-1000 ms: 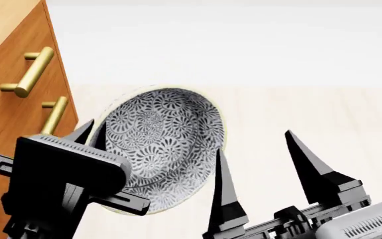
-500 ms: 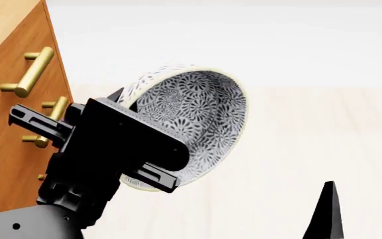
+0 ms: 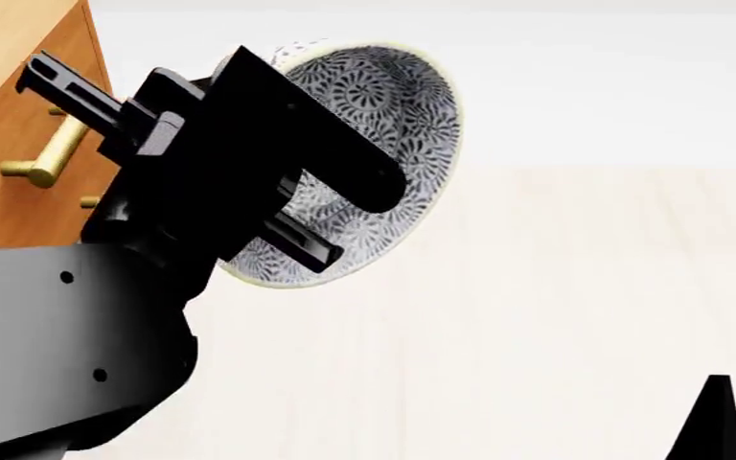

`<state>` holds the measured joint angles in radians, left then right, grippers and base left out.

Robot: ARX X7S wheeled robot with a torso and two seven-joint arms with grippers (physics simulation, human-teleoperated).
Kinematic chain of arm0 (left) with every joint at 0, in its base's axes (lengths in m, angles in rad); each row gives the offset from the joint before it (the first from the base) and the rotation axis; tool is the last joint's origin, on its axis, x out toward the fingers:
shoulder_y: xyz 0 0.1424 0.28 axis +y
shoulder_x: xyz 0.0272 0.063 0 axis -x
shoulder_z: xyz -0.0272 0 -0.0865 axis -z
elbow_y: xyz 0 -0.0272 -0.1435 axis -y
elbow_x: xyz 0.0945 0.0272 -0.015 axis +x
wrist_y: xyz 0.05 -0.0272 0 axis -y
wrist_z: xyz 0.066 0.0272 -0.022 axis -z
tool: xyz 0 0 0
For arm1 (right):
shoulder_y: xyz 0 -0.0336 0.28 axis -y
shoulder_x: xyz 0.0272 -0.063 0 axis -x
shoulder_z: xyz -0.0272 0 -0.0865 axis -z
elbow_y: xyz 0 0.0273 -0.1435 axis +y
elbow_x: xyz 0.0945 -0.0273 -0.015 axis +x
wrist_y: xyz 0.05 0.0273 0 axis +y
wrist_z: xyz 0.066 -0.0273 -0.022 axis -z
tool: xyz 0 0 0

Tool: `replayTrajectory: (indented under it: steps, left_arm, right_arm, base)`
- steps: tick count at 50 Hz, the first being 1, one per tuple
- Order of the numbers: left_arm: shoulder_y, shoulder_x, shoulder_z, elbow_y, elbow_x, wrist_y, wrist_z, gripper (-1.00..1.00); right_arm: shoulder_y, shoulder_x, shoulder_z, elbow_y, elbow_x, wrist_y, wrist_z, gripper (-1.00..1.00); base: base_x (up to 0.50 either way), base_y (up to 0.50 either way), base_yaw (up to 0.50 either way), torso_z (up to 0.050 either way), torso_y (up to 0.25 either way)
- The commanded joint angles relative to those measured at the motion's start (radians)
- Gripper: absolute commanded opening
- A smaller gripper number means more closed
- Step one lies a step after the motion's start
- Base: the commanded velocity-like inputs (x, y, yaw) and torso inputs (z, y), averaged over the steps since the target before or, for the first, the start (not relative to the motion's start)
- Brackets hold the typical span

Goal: Put the bowl on top of the cabinet.

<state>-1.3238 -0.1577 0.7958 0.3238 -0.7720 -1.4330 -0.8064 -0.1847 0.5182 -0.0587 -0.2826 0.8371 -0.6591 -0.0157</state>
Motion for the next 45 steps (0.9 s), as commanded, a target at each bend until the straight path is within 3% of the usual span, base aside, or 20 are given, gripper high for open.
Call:
replayTrajectory:
  steps: [1, 3, 10, 24, 37, 40, 45]
  left_arm:
    - [-0.178, 0.023, 0.037, -0.196, 0.028, 0.018, 0.098, -1.00]
    - [-0.192, 0.049, -0.038, -0.245, -0.019, -0.003, 0.124, -1.00]
    - [-0.260, 0.079, -0.124, -0.400, -0.059, 0.012, 0.185, -1.00]
    - [-0.353, 0.107, -0.174, -0.538, -0.105, 0.025, 0.230, -1.00]
    - [-0.484, 0.150, -0.116, -0.748, -0.093, 0.124, 0.312, -1.00]
    - [-0.512, 0.154, -0.062, -0.793, -0.122, 0.171, 0.329, -1.00]
    - [-0.644, 0.157, 0.143, -1.009, -0.302, 0.358, 0.368, -1.00]
  right_arm:
    - [0.016, -0.007, -0.005, 0.024, 0.004, 0.008, -0.005, 1.00]
    - [0.010, -0.005, -0.001, 0.019, 0.007, 0.006, -0.004, 1.00]
    - [-0.005, 0.000, 0.011, 0.009, 0.022, -0.003, -0.009, 1.00]
    - [-0.003, -0.002, 0.012, 0.009, 0.024, 0.003, -0.009, 1.00]
    - [0.012, -0.002, 0.015, 0.025, 0.038, 0.013, -0.012, 1.00]
    - [0.020, 0.000, 0.016, 0.034, 0.049, 0.016, -0.015, 1.00]
    - [0.051, -0.003, 0.013, 0.070, 0.061, 0.032, -0.015, 1.00]
  base:
    - [0.00, 0.00, 0.00, 0.000, 0.000]
    - [0.00, 0.00, 0.00, 0.000, 0.000]
    - [0.00, 0.00, 0.00, 0.000, 0.000]
    - [0.00, 0.00, 0.00, 0.000, 0.001]
    - [0.00, 0.00, 0.00, 0.000, 0.000]
    - [0.00, 0.00, 0.00, 0.000, 0.003]
    - [0.00, 0.00, 0.00, 0.000, 0.000]
